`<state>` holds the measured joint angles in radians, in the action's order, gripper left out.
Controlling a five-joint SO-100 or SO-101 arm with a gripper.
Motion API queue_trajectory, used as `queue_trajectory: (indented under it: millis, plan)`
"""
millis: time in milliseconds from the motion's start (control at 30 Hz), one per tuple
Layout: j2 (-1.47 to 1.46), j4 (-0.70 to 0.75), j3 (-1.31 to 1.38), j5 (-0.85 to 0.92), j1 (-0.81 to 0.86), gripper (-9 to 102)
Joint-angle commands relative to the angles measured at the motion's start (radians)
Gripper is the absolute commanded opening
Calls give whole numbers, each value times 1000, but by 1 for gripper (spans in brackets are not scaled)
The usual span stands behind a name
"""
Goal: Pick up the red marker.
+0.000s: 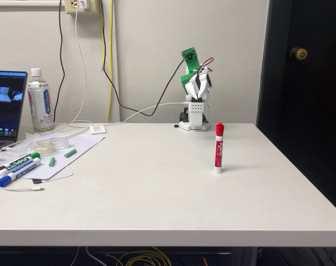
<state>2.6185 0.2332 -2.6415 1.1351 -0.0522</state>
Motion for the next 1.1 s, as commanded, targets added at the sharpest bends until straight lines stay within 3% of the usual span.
queue_trajectory:
  millis: [0, 600, 1067]
  plan:
    - [8, -104, -49, 20, -8, 0]
    - [-107, -422, -255, 166, -74, 0]
    - [-549, -896, -247, 218, -117, 4]
